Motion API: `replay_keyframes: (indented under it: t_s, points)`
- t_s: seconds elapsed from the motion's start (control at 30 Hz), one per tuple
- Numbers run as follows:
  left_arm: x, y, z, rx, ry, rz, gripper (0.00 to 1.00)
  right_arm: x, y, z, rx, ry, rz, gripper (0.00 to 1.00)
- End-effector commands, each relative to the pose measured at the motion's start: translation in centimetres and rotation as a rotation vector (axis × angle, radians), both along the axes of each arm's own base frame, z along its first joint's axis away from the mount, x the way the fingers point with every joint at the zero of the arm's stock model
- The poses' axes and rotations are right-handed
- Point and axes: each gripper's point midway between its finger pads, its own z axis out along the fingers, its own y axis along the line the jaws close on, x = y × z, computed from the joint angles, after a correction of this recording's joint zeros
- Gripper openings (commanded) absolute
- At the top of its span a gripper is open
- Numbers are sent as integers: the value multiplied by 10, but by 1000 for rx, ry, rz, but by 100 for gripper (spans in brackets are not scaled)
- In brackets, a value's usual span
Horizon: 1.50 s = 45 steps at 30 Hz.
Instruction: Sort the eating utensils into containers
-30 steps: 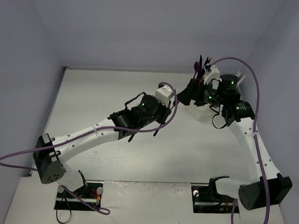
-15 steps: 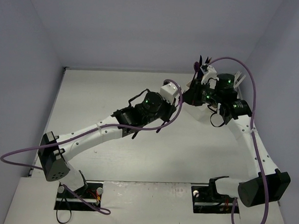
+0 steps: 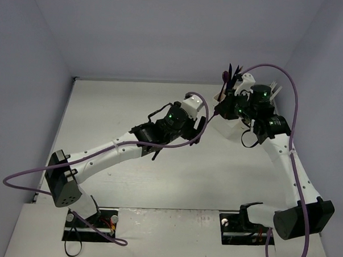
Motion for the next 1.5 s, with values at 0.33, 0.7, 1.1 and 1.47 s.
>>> replay_keyframes:
  t_s: [0.33, 0.7, 1.1, 1.47]
  points:
    - [25, 192, -42, 97, 99, 474, 95, 34, -142, 95, -407, -355, -583, 0]
    - [-3, 313, -68, 205, 38, 723, 97, 71, -200, 90, -470, -370, -757, 0]
    - [-5, 321, -83, 239, 25, 728, 97, 107, -201, 39, -498, -320, -724, 0]
    - [-3, 321, -83, 245, 14, 728, 97, 96, -205, 63, -469, -380, -715, 0]
